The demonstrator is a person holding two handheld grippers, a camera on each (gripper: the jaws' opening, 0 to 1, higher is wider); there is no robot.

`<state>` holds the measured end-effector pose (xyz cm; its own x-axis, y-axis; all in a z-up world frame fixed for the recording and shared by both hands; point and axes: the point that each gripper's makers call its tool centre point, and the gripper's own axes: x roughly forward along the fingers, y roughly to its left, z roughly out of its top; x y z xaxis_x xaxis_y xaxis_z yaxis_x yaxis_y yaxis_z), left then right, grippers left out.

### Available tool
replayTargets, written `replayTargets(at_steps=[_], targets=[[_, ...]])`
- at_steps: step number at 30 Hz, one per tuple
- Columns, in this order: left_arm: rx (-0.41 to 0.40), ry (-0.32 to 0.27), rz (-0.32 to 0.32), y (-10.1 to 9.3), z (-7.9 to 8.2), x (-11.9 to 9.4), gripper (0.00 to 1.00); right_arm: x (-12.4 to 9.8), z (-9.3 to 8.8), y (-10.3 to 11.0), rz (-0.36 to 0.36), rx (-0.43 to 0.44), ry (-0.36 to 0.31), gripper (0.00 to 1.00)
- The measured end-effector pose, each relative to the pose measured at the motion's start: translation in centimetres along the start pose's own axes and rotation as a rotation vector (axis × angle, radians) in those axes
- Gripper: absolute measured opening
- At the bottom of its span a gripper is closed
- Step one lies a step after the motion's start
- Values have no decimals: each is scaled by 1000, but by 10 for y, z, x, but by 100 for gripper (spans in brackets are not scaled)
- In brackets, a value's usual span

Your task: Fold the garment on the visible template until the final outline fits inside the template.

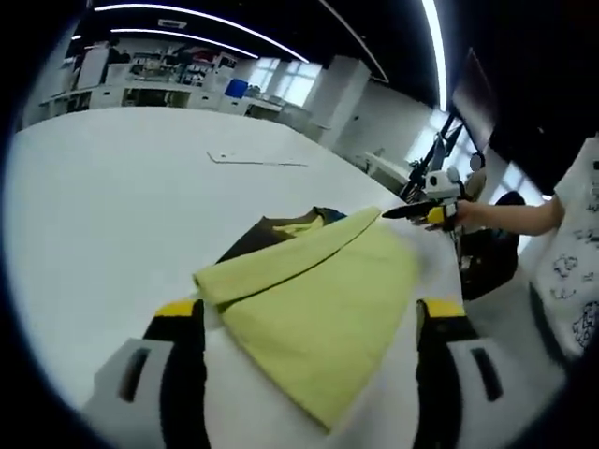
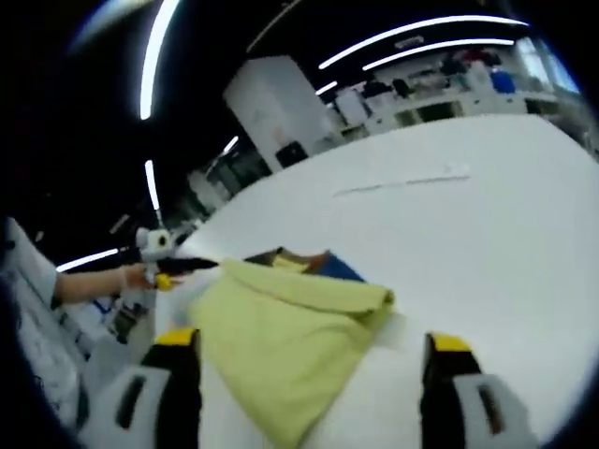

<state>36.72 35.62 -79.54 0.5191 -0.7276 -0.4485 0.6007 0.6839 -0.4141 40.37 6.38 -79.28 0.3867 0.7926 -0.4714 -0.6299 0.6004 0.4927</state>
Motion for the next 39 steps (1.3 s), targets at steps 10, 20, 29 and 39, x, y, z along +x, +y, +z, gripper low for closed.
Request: replayTargets(at_steps=[10, 20, 29, 39], targets=[[-51, 19, 9, 10, -6, 9, 87, 16, -7, 11, 34, -14, 37, 99], [-50, -25, -15, -2, 5, 8, 81, 19, -2, 12, 50, -15, 30, 96], [-64, -18, -42, -10, 5, 16, 81, 26, 1, 20, 66, -27, 31, 93], [-59, 7, -30, -8, 1, 17, 80, 34, 7, 20, 90, -50, 41, 91]])
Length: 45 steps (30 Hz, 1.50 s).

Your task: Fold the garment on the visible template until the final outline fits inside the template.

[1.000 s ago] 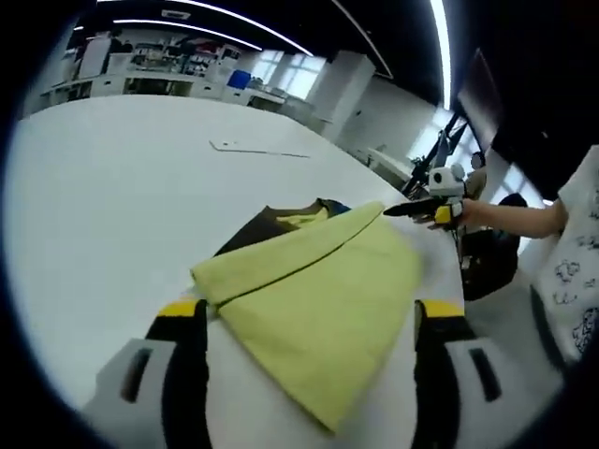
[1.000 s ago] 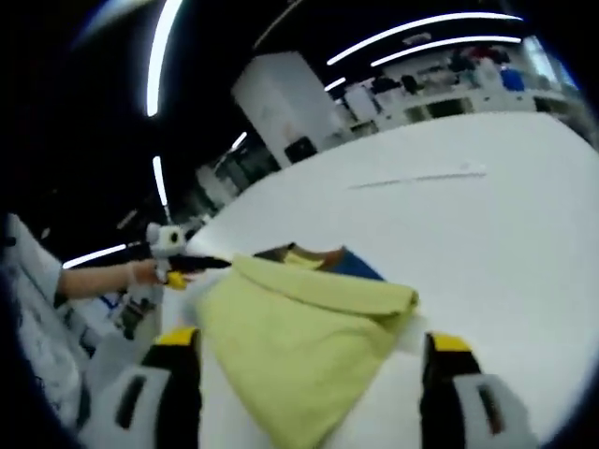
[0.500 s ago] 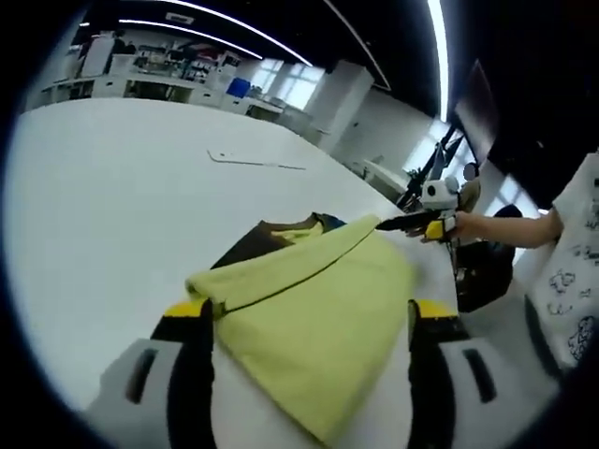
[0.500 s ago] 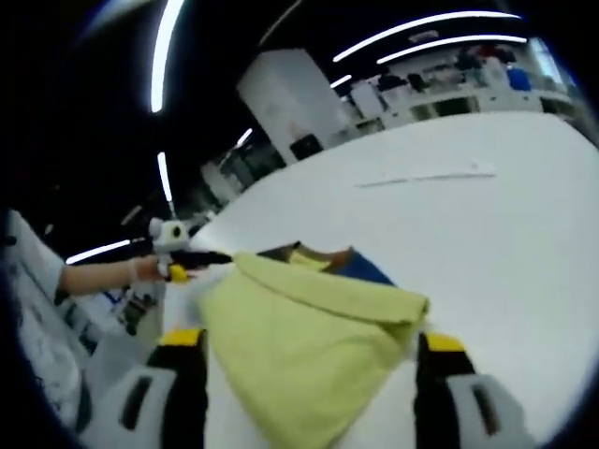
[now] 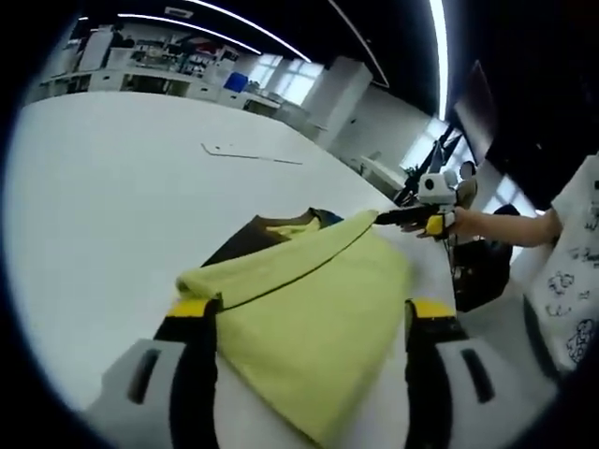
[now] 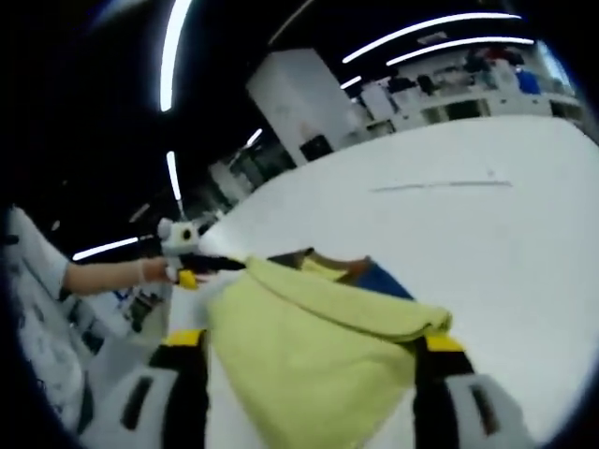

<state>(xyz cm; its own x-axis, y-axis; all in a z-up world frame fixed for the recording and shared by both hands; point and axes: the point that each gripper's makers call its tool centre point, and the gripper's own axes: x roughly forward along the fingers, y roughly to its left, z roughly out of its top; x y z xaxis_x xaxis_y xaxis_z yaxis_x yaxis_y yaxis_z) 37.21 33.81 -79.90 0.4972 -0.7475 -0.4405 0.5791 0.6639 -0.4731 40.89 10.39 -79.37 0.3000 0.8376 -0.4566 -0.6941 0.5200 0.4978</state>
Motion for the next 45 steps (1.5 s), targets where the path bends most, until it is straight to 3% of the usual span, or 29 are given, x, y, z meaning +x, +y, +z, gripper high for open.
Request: replayTargets(at_steps=[10, 14, 24, 34, 45], targets=[[-27, 6, -4, 4, -4, 1, 79, 7, -5, 2, 7, 10, 11, 89], [-21, -16, -13, 2, 4, 8, 79, 12, -6, 3, 11, 13, 11, 89], [-60, -88, 51, 28, 25, 16, 80, 21, 10, -21, -38, 49, -40, 89], [-77, -100, 92, 44, 25, 19, 79, 25, 15, -37, -81, 65, -50, 86], [-74, -91, 86, 49, 23, 21, 78, 27, 18, -43, -82, 69, -50, 86]])
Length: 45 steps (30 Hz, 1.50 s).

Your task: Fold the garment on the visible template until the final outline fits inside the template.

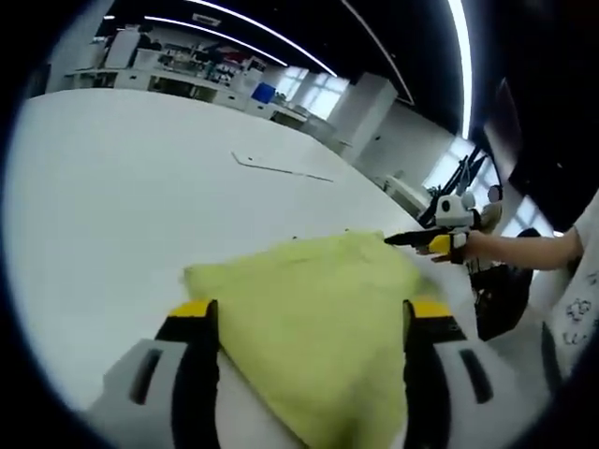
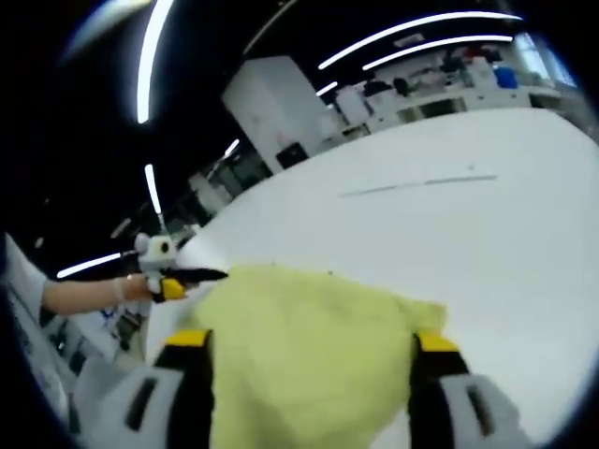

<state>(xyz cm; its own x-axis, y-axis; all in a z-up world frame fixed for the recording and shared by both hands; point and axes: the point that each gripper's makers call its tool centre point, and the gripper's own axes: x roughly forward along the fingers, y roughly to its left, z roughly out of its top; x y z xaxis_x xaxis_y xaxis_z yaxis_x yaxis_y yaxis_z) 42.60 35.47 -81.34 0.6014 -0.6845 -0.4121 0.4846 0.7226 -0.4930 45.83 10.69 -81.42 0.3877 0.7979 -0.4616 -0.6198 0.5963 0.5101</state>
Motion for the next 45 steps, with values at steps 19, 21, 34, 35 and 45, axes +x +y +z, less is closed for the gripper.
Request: replayTargets(at_steps=[19, 21, 34, 35, 45], targets=[[31, -18, 4, -25, -7, -28, 75, -38, 0, 3, -57, -59, -27, 84], [27, -21, 5, -28, -10, -32, 75, -42, -3, 2, -63, -60, -25, 83], [58, -7, 51, -37, -27, -63, 73, -69, -30, 19, -81, -62, -12, 81], [81, -2, 60, -38, -28, -65, 73, -70, -31, 18, -85, -72, -5, 80], [128, 14, 84, -40, -39, -85, 73, -86, -45, 23, -105, -102, 5, 80]])
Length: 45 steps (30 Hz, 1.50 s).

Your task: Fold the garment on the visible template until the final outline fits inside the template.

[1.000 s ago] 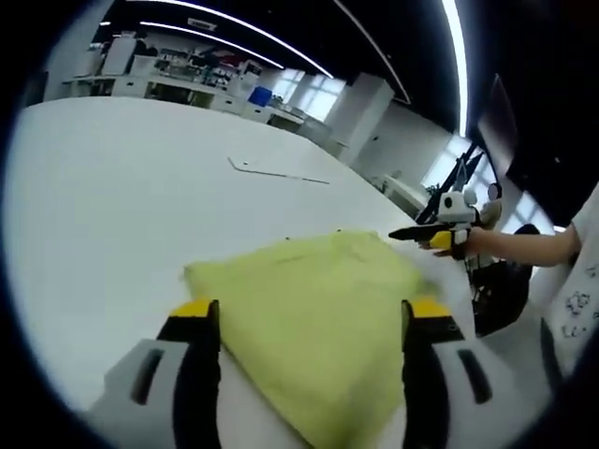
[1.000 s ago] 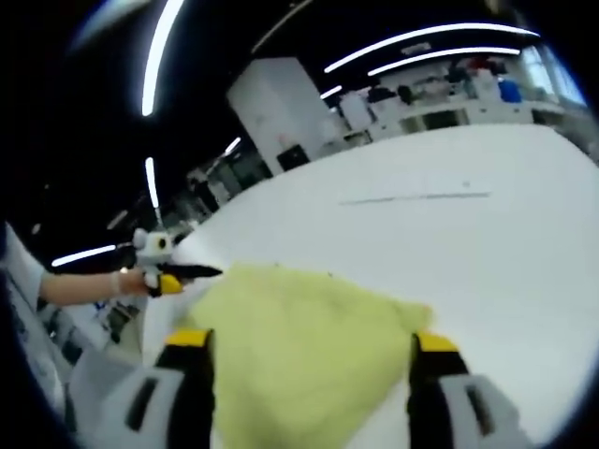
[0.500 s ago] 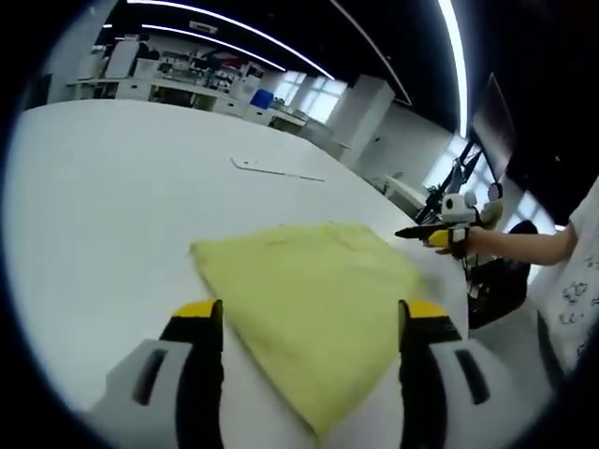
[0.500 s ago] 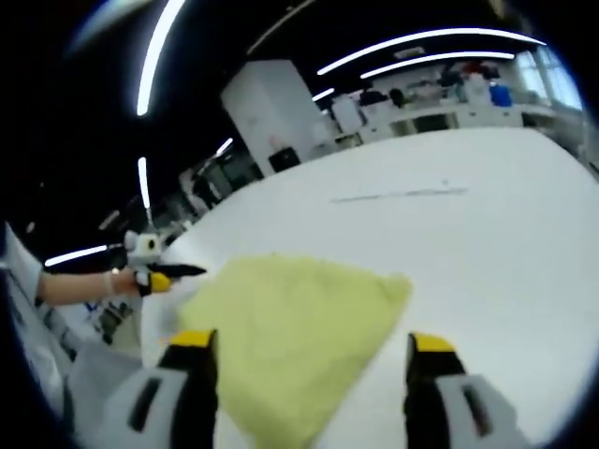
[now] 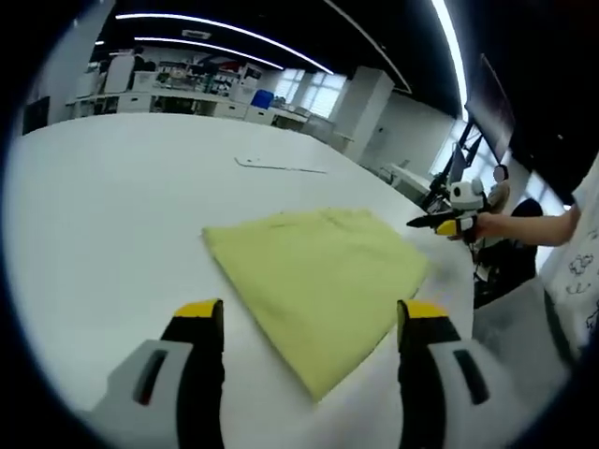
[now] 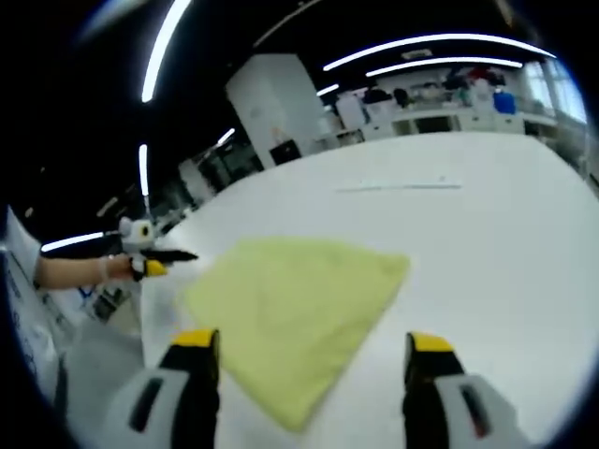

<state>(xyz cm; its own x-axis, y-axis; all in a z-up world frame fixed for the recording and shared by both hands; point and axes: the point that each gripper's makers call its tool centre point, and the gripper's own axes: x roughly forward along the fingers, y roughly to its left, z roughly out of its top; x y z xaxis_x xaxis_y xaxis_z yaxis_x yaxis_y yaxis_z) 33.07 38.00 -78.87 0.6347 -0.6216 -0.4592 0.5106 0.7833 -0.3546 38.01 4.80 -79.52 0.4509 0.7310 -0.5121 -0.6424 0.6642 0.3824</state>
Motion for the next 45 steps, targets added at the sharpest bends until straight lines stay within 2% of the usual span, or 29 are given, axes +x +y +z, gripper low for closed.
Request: replayTargets(at_steps=[5, 8, 13, 15, 23, 29, 33, 39, 45], targets=[[9, 10, 8, -5, -9, -8, 69, -10, -11, 5, 0, -12, -1, 82], [36, 35, 20, -9, -20, -13, 67, -14, -20, 9, -2, -26, 8, 81], [-6, 61, 11, -9, -37, -17, 60, -18, -37, 17, 25, -32, 31, 79], [12, 85, 23, -8, -44, -18, 57, -19, -45, 17, 22, -53, 50, 77], [-15, 88, 37, -5, -52, -21, 41, -28, -60, 29, 22, -93, 86, 69], [-38, 92, 38, -3, -58, -21, 30, -31, -65, 27, 9, -114, 102, 54], [-45, 101, 34, -4, -63, -19, 26, -30, -69, 30, 27, -87, 109, 35], [-51, 119, 36, -3, -70, -18, 21, -19, -75, 23, 21, -97, 138, 28], [-50, 113, 42, -2, -68, -16, 17, -17, -73, 16, 12, -96, 135, 18]])
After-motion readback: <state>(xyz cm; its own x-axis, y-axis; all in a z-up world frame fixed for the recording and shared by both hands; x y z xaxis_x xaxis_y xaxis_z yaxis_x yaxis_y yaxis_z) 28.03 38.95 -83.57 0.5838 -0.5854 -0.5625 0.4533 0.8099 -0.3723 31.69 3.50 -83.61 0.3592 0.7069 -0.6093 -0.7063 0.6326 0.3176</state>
